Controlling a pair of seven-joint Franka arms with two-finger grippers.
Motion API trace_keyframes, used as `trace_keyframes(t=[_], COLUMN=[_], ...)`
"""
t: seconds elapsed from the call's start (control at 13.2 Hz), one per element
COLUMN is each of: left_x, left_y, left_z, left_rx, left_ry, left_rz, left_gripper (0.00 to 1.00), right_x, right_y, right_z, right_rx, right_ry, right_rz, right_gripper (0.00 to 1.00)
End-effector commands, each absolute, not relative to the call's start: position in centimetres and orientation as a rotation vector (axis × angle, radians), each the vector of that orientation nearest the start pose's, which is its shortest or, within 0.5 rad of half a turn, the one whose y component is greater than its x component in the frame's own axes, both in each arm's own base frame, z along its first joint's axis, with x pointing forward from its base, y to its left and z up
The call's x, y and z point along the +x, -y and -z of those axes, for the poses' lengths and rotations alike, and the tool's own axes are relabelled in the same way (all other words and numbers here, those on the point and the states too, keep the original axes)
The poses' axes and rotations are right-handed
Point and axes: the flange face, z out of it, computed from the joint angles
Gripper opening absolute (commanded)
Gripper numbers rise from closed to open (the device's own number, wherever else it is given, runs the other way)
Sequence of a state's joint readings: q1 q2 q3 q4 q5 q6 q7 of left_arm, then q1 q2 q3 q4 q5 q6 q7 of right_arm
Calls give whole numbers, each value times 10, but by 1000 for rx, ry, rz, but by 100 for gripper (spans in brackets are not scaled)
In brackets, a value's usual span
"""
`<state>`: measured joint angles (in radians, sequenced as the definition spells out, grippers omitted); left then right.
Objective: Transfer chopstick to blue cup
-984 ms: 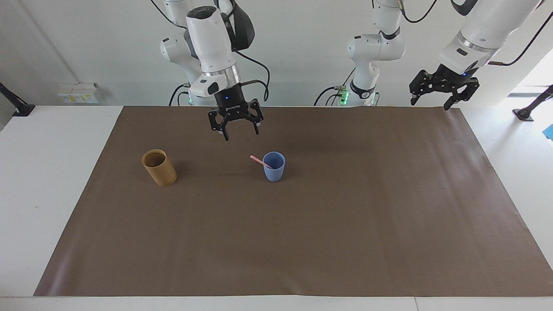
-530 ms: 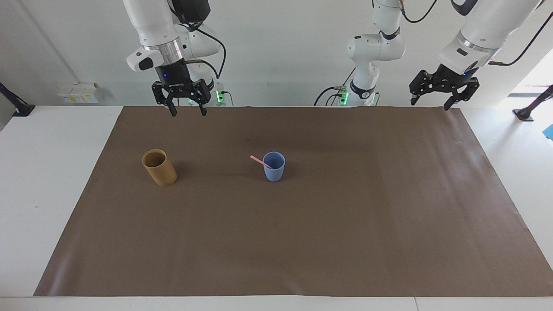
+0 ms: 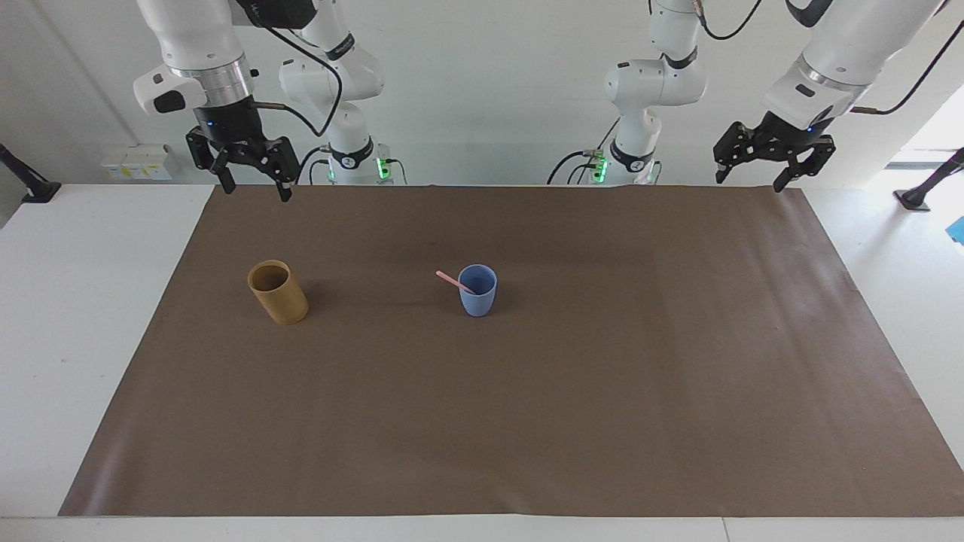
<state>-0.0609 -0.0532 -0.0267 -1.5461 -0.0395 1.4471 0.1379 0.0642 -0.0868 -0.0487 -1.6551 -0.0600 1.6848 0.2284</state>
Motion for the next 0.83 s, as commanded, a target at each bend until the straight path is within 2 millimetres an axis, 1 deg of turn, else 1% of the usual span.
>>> trace_keyframes(t=[0.0,0.08,0.15,0.23,0.3,0.38,0.45,0.53,0.61,0.68,0.76], left_x=[516,516,516,516,516,516,516,516,516,516,516], left_y=[47,47,47,47,47,47,47,47,47,47,47], left_z=[-657,-657,-657,-657,-657,-657,-657,-657,-657,-657,-657], left_rx=[-3164,-3164,-3164,-3164,-3164,-3164,-3164,-3164,-3164,-3164,-3164], left_ry=[-358,-358,-358,-358,-358,-358,-358,-358,-358,-358,-358], left_rz=[-66,-66,-66,-66,-66,-66,-66,-66,-66,-66,-66], left_gripper=[100,100,100,100,100,100,100,100,100,100,100], right_x=[554,559,560,560,554,542,532,523,519,517,521], right_y=[28,34,44,51,49,45,44,37,32,30,30], right_z=[-644,-649,-646,-653,-654,-648,-644,-639,-635,-636,-635], right_rx=[-3186,-3189,-3183,-3189,-3203,-3194,-3186,-3185,-3186,-3187,-3189], right_ry=[-333,-335,-343,-300,-245,-230,-221,-188,-170,-163,-139], right_rz=[130,134,81,65,23,-58,-95,-117,-127,-125,-91], right_gripper=[100,100,100,100,100,100,100,100,100,100,100])
